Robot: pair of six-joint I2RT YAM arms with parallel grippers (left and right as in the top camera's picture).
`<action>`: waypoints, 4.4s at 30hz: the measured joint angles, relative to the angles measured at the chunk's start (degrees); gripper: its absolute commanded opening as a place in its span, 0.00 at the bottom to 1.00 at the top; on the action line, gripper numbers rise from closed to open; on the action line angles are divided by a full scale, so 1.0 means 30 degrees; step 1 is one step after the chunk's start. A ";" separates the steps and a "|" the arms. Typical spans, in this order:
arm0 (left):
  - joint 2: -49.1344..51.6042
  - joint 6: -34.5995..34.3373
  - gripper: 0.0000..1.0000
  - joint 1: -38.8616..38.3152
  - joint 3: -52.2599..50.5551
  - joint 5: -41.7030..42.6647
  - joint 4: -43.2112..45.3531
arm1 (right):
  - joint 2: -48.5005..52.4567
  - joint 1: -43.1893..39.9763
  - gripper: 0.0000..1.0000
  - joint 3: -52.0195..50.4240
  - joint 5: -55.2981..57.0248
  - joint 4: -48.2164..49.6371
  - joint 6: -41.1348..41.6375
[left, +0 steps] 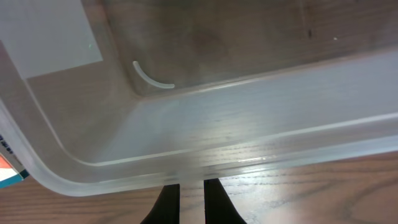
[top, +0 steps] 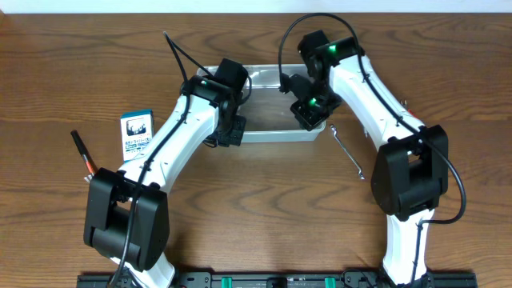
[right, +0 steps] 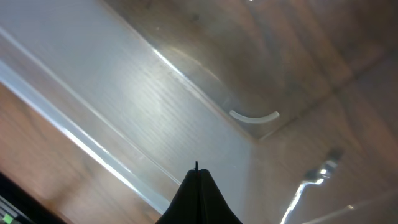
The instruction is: Pack container
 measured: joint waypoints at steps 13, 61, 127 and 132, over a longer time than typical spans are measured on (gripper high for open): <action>0.0000 0.0000 0.06 0.0168 0.0000 -0.0051 -0.0146 | 0.0000 0.0474 0.01 -0.0007 0.0000 0.0095 -0.0160; -1.6662 0.0685 0.98 0.5741 -0.3373 -0.2506 -0.1188 | -1.2655 -0.6615 0.99 0.9304 0.3920 -0.7169 0.4350; -2.1260 0.0918 0.98 0.5792 -0.8626 -0.0386 0.0197 | -0.4568 -0.4962 0.86 -1.3187 0.2514 0.9996 -0.1355; -2.1260 0.0918 0.98 0.5792 -0.8626 -0.0386 -0.0022 | -0.4670 -0.4962 0.79 -1.3413 0.2659 1.0360 -0.1311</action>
